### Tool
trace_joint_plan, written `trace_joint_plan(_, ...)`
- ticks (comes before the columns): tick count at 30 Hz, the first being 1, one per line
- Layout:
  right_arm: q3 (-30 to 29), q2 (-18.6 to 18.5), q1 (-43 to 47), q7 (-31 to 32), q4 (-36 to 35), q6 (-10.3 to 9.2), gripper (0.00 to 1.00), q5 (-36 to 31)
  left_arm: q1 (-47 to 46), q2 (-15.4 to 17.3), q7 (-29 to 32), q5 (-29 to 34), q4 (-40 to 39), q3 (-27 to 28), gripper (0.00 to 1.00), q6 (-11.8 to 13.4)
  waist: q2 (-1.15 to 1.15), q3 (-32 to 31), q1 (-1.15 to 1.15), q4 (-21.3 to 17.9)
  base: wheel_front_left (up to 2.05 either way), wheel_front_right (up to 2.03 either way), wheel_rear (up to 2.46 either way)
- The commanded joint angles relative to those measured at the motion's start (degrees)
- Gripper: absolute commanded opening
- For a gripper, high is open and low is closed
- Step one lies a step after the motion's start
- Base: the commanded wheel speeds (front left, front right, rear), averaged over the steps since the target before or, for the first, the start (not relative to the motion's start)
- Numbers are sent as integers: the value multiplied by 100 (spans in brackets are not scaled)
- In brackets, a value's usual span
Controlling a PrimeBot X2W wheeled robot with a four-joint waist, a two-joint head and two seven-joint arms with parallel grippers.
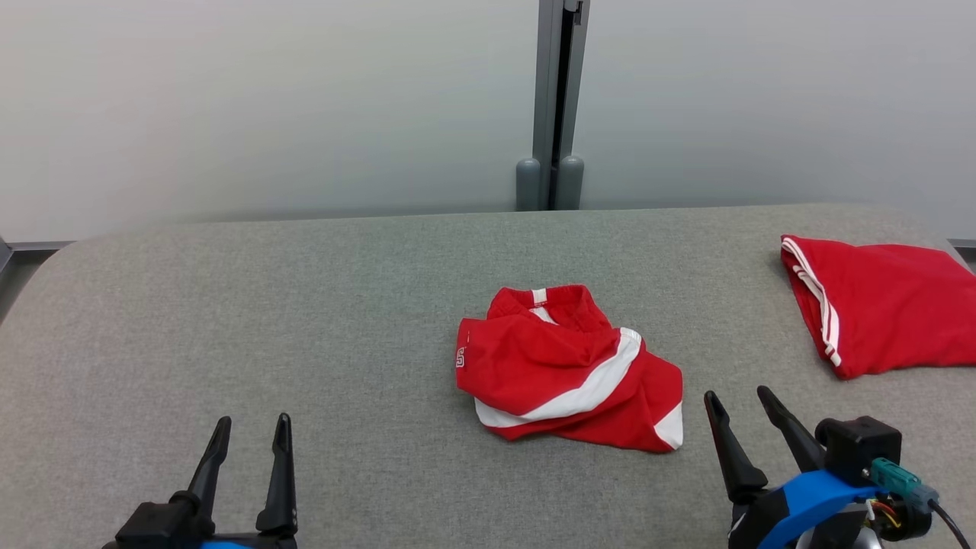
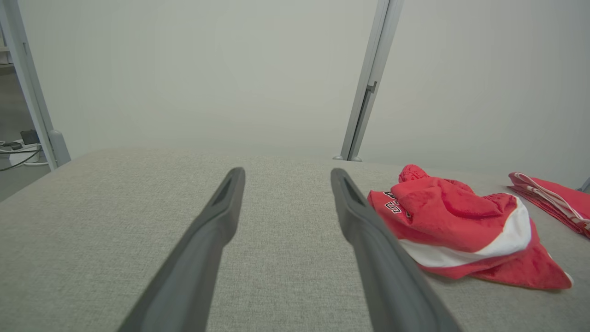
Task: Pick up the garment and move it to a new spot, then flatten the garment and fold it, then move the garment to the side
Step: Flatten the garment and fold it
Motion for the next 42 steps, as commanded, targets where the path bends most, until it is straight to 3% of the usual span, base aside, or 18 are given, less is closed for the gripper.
trace_joint_plan(1,-17,16,79,-38,1,3,100,-5,-63,41,-1,-8,-45,29,100,31,0,9,0,-4,0,0,0)
trace_joint_plan(11,9,20,87,-32,-33,3,100,-16,9,77,79,2,-134,-5,100,137,0,61,0,-21,0,0,0)
trace_joint_plan(15,37,21,54,-20,-40,3,100,-3,-141,97,303,-46,-85,-101,100,61,0,117,0,-28,0,0,0)
trace_joint_plan(22,110,16,-171,-10,-136,3,100,-40,-1517,195,1677,-198,296,-406,100,-225,0,468,0,-216,0,0,0)
trace_joint_plan(28,241,16,-413,-24,-169,3,100,-29,-3009,77,2800,-291,993,-532,100,-197,0,959,0,-756,0,0,0)
trace_joint_plan(35,243,9,-630,-76,-246,2,100,-51,-4422,-155,4167,-302,2041,-613,100,243,0,1625,0,-1384,0,0,0)
trace_joint_plan(42,262,14,-683,-181,-221,2,100,2,-5076,-73,5438,-15,2836,-955,100,544,0,1913,0,-1728,0,0,0)
